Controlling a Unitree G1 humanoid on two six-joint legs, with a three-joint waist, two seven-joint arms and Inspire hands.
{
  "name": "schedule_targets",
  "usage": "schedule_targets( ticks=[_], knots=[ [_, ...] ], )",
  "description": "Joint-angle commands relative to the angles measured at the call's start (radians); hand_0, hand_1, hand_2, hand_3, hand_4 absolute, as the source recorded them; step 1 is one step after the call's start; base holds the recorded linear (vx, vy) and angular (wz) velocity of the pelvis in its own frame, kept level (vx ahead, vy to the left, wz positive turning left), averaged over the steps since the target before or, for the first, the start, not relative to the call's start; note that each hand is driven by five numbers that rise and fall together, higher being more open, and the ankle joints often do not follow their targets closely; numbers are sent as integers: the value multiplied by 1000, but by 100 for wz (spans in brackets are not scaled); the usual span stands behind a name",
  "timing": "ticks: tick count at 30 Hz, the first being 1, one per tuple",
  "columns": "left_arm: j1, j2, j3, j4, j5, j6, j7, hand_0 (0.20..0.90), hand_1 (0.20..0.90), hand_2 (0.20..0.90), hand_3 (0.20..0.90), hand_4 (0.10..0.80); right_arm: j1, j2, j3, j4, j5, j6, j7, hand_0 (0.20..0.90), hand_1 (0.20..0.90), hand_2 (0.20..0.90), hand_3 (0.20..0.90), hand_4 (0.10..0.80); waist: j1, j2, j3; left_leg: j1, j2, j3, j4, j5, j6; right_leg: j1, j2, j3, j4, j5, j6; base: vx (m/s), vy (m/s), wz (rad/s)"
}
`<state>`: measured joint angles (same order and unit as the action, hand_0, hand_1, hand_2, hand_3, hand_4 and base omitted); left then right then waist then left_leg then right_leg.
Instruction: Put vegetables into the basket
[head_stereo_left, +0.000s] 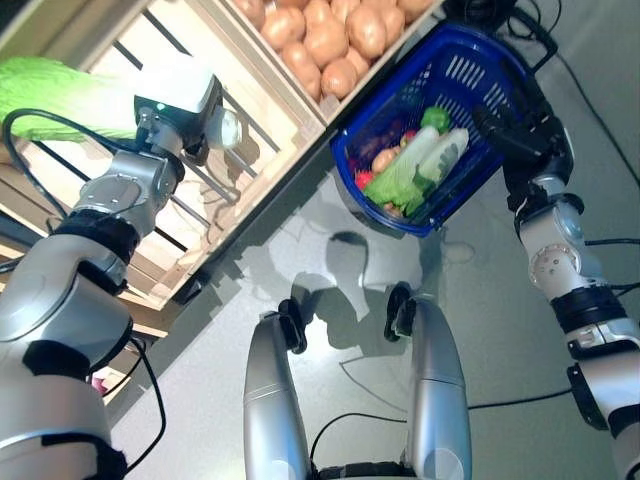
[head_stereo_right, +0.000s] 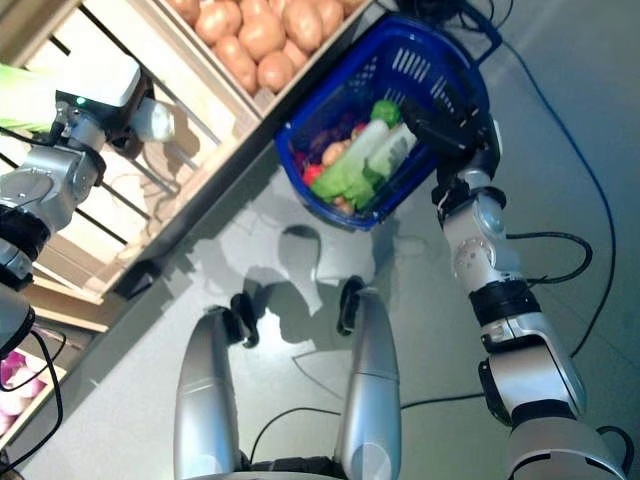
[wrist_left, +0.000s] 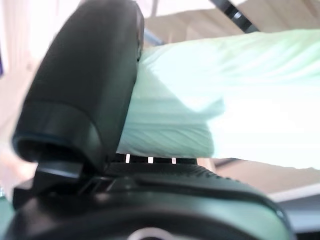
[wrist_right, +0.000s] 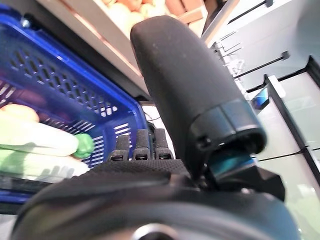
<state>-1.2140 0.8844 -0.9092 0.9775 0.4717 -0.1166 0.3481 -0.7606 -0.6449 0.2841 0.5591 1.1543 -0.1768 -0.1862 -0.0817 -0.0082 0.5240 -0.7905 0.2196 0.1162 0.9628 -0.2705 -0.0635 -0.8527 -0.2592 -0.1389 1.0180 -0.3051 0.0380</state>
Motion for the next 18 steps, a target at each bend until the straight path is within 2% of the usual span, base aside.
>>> schedule_targets(
  ticks=[1, 4, 5, 6, 7, 10, 11, 12, 14, 16, 18],
  knots=[
    [1, 121, 115, -83, -97, -81, 86, 300, 300, 300, 300, 400, 33, 11, -109, -142, -75, -68, 17, 900, 900, 900, 900, 800, 3, 10, -62, 175, 24, 11, -112, 11, -30, 217, -23, 24, -164, 70, 22, 166, -73, 13],
    [85, 123, 188, -138, -137, -147, 87, 300, 300, 300, 300, 400, 85, 39, -103, -161, -148, -47, -8, 900, 900, 900, 900, 800, 12, 7, -113, 263, 9, 18, -170, 17, -22, 313, -30, 5, -219, 67, 19, 163, -60, 7],
    [140, 116, 240, -174, -177, -190, 79, 300, 300, 300, 300, 400, 116, 62, -95, -163, -198, -33, -17, 900, 900, 900, 900, 800, 20, 5, -147, 324, -6, 23, -217, 19, -18, 380, -34, -14, -264, 66, 21, 224, -78, 8],
    [169, 114, 265, -195, -194, -204, 67, 300, 300, 300, 300, 400, 131, 71, -90, -165, -216, -22, -22, 900, 900, 900, 900, 800, 23, 6, -163, 359, -14, 29, -247, 22, -18, 417, -33, -23, -292, 65, 22, 131, -65, 7],
    [186, 114, 282, -211, -203, -212, 62, 300, 300, 300, 300, 400, 138, 74, -89, -169, -224, -12, -20, 900, 900, 900, 900, 800, 24, 5, -172, 370, -18, 38, -277, 50, -10, 430, -31, -34, -322, 89, 13, 70, -45, 10],
    [262, 108, 354, -277, -300, -251, 28, 300, 300, 300, 300, 400, 164, 88, -76, -186, -259, 5, 15, 900, 900, 900, 900, 800, 32, 9, -210, 444, -34, 50, -345, 54, -15, 511, -20, -54, -393, 87, 16, 86, -66, 7],
    [315, 87, 410, -316, -342, -266, -1, 300, 300, 300, 300, 400, 178, 106, -65, -197, -268, 13, 35, 900, 900, 900, 900, 800, 38, 11, -239, 488, -40, 55, -382, 56, -17, 558, -8, -64, -435, 88, 16, 71, -65, 1],
    [324, 84, 418, -321, -352, -267, -8, 300, 300, 300, 300, 400, 180, 110, -63, -200, -269, 14, 42, 900, 900, 900, 900, 800, 38, 12, -243, 494, -41, 56, -388, 57, -18, 565, -6, -65, -442, 89, 16, 133, -96, -5],
    [424, 35, 506, -376, -439, -293, -40, 300, 300, 300, 300, 400, 220, 147, -55, -226, -290, 24, 105, 900, 900, 900, 900, 800, 47, 14, -288, 575, -47, 65, -469, 79, -21, 644, 4, -84, -518, 100, 20, 122, -84, -5],
    [515, -28, 593, -426, -537, -321, -91, 300, 300, 300, 300, 400, 274, 186, -44, -253, -297, 52, 226, 900, 900, 900, 900, 800, 51, 11, -343, 669, -55, 72, -573, 121, -21, 738, 13, -100, -623, 132, 31, 130, -85, -1],
    [539, -54, 617, -439, -585, -330, -119, 300, 300, 300, 300, 400, 285, 196, -38, -253, -299, 73, 273, 900, 900, 900, 900, 800, 52, 9, -363, 710, -58, 74, -618, 140, -23, 780, 18, -108, -669, 148, 37, 102, -67, 10]
  ],
)
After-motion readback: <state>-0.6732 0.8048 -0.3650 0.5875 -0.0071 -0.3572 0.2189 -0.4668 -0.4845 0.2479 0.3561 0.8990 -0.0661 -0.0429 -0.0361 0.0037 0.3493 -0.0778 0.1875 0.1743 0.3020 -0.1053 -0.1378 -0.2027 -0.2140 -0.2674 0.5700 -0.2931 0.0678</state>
